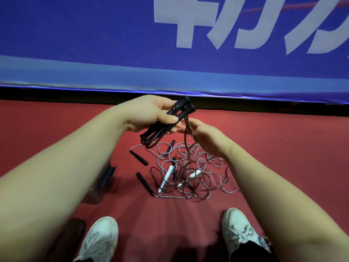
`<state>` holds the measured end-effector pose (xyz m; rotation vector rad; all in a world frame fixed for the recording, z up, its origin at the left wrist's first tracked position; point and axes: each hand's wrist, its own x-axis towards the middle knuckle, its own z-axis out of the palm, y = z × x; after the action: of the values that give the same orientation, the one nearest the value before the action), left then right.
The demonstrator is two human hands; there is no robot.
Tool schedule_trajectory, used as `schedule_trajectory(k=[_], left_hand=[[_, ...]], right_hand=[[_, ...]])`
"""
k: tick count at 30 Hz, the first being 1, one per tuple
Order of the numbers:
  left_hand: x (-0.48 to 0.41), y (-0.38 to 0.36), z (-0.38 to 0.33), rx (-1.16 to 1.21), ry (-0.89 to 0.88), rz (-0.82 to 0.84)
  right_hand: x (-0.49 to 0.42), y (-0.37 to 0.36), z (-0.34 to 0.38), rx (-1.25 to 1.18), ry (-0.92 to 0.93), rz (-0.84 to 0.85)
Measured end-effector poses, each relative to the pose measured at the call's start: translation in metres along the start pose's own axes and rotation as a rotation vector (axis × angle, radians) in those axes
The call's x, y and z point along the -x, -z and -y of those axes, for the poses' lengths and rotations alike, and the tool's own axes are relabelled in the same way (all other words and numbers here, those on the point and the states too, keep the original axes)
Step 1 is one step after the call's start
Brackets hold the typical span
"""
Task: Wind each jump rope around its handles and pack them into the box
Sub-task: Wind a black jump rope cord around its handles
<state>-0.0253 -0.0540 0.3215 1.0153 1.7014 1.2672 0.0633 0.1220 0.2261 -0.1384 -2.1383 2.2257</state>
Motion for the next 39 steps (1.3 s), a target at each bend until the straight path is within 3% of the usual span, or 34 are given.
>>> schedule_trajectory(k=[3, 7, 11, 16, 19, 24, 28, 32, 36, 39], left_hand=[[0.001, 0.006, 0.006, -0.018, 0.004, -0.003], [0.003, 0.014, 0.019, 0.051, 0.04, -0.079], [-0.002, 0.012, 0.035, 0.154, 0.055, -0.168], [-0.01, 0.018, 0.042, 0.25, 0.056, -0.366], [-0.012, 0.026, 0.056, 0.013, 0.088, -0.461], [-0.01, 0.032, 0.069, -0.696, 0.111, -0.471], [-0.005, 0.022, 0.062, -0.921, 0.149, -0.388], [0.0, 0.011, 0.059, -0.978, 0.25, -0.127], [0.004, 0.001, 0.066, -1.037, 0.281, 0.185], [0.007, -0.006, 0.068, -1.11, 0.21, 0.331]], right_hand=[[0.003, -0.018, 0.006, -0.136, -0.045, 0.083], [-0.003, -0.019, 0.005, -0.158, -0.039, -0.123], [-0.01, -0.024, 0.001, 0.188, 0.131, -0.377], [-0.011, -0.041, 0.009, 0.681, 0.308, -0.53], [-0.009, -0.052, 0.015, 0.879, 0.261, -0.438], [-0.005, -0.063, 0.032, 1.586, 0.214, -0.263], [0.001, -0.075, 0.05, 1.91, 0.317, -0.066], [0.005, -0.074, 0.065, 2.086, 0.349, 0.128], [-0.001, -0.069, 0.065, 1.926, 0.234, 0.264], [-0.004, -0.052, 0.06, 1.507, -0.013, 0.371]])
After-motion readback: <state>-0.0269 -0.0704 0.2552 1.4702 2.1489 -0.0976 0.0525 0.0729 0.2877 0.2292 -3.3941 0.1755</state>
